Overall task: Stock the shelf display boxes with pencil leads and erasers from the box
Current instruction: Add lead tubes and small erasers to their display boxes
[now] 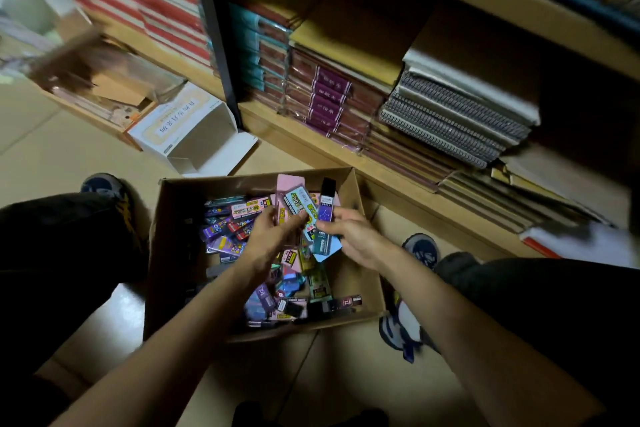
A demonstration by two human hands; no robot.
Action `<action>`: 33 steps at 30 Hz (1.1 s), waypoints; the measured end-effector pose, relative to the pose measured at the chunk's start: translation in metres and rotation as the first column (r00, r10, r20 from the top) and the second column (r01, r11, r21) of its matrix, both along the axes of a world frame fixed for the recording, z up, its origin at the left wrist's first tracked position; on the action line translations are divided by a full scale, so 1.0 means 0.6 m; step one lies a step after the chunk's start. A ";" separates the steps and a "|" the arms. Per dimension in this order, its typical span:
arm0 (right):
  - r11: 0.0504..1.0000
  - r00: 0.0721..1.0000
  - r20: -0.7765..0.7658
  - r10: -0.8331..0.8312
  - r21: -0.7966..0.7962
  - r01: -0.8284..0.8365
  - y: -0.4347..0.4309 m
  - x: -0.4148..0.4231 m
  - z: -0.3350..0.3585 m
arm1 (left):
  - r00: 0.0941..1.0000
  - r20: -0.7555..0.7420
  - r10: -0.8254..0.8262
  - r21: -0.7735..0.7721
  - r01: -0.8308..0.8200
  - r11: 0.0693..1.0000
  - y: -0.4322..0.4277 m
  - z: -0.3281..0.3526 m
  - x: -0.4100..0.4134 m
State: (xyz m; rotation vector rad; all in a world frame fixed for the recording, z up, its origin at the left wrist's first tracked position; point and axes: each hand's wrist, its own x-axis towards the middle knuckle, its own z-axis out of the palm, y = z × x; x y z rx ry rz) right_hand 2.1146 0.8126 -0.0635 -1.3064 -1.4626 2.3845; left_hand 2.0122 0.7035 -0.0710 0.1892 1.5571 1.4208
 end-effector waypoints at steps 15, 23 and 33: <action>0.818 0.995 -0.094 0.045 0.576 0.017 0.116 -0.056 0.336 | 0.942 -0.315 0.117 0.232 -0.043 0.972 0.002 0.282 -0.140; 0.753 0.970 -0.239 0.035 0.645 0.132 0.173 -0.166 0.494 | 0.934 -0.247 0.258 0.482 -0.113 0.869 0.006 0.392 -0.204; 0.362 0.972 -0.236 -0.010 0.905 0.224 0.223 -0.322 0.571 | 0.891 -0.245 0.382 0.566 -0.189 0.803 0.011 0.426 -0.252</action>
